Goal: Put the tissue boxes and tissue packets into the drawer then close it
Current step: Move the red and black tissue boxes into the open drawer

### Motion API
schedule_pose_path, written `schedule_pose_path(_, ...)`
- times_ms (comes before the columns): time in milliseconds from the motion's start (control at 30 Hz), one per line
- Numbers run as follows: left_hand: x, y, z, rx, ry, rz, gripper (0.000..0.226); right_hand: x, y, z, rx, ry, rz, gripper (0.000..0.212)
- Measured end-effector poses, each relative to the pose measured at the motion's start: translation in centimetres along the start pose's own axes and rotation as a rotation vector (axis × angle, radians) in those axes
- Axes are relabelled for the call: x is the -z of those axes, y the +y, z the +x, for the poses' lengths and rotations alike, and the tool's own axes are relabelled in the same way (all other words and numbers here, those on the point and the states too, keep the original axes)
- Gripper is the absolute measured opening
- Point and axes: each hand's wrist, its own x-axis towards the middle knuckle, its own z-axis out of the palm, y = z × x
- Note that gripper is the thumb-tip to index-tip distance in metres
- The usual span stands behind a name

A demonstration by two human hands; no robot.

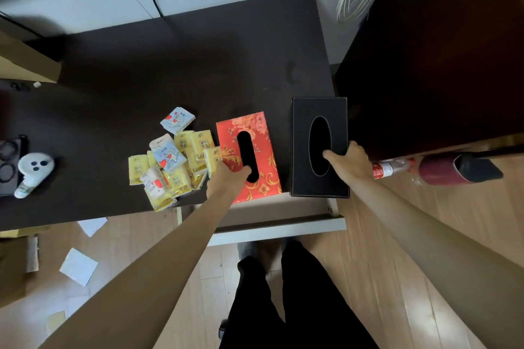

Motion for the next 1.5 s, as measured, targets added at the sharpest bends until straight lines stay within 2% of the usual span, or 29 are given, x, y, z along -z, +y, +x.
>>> schedule_pose_path(100,0.7,0.3,0.3,-0.01,0.011,0.006,0.026,0.6,0.0,0.5,0.01,-0.034,-0.024,0.049)
schedule_pose_path(200,0.8,-0.1,-0.3,0.0,0.023,-0.072,0.021,1.1,1.0,-0.2,-0.009,-0.023,0.075,0.045)
schedule_pose_path(400,-0.8,-3.2,-4.7,-0.028,0.153,-0.253,0.021,0.7,4.0,-4.1,-0.001,0.085,0.289,0.022)
schedule_pose_path(533,-2.2,-6.2,-7.5,-0.079,0.255,-0.351,0.028,-1.4,5.3,-6.1,0.02,0.143,0.333,0.023)
schedule_pose_path(633,-3.5,-8.8,-7.8,-0.069,0.277,-0.374,0.025,-3.2,6.3,-7.1,0.082,0.157,0.34,0.016)
schedule_pose_path(767,-5.3,-11.6,-7.8,-0.042,0.246,-0.422,0.038,-5.1,7.5,-8.1,0.159,0.144,0.314,0.02)
schedule_pose_path(933,-5.8,-13.3,-7.3,-0.042,0.231,-0.375,0.029,-6.2,8.4,-8.3,0.14,0.096,0.265,0.052)
schedule_pose_path(1000,-5.7,-13.6,-7.1,-0.036,0.214,-0.345,0.027,-6.3,8.6,-8.6,0.13,0.083,0.27,0.046)
schedule_pose_path(1100,-6.0,-14.4,-7.8,-0.021,0.18,-0.336,0.03,-6.3,9.5,-9.8,0.123,0.081,0.268,0.025)
schedule_pose_path(1500,-8.2,-21.1,-14.2,0.076,0.035,-0.231,0.03,-6.8,15.4,-16.6,-0.006,0.019,0.019,0.024)
